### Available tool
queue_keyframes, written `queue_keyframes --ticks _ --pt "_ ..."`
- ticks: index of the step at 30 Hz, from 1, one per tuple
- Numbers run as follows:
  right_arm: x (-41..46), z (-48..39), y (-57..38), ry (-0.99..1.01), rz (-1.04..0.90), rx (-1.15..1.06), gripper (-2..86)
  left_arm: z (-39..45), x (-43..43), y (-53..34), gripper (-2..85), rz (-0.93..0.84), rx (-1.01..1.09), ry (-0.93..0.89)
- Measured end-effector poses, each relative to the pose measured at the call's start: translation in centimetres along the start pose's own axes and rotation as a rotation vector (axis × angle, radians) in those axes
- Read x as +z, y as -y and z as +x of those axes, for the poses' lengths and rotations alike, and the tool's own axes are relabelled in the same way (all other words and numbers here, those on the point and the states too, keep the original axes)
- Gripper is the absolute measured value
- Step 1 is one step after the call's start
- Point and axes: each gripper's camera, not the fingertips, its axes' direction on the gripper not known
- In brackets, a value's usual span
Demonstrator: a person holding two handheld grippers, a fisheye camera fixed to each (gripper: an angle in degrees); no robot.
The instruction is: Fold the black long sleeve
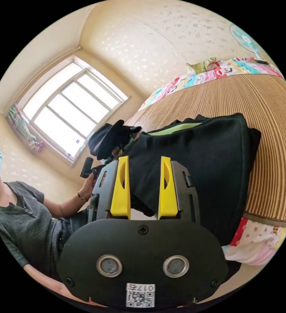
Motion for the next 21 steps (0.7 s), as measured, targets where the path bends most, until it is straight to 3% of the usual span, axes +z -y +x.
queue_keyframes --ticks 5,7,12,16,18,21 --pt "9.5 -10.5 -1.6 -0.038 -0.171 -0.262 15.4 -2.4 3.1 -0.2 6.1 -0.139 -0.109 -0.283" --pt "13.0 -14.0 -1.6 -0.066 -0.265 -0.401 16.6 -2.3 2.3 -0.6 4.6 -0.086 -0.142 -0.340" --pt "22.0 -23.4 -2.5 -0.444 -0.408 -0.746 17.6 4.2 0.2 0.5 3.7 -0.079 0.014 -0.384" --pt "27.5 -28.5 -2.8 -0.679 -0.407 -0.936 6.6 8.3 -0.6 0.4 3.4 -0.073 0.097 -0.360" --pt "27.8 -29.0 -1.8 -0.707 -0.399 -0.926 6.2 9.5 -3.4 -0.8 1.8 0.110 0.145 -0.242" --pt "22.0 -26.3 2.0 -0.561 -0.221 -0.679 6.1 9.9 -6.5 -2.4 0.1 0.313 0.210 -0.228"
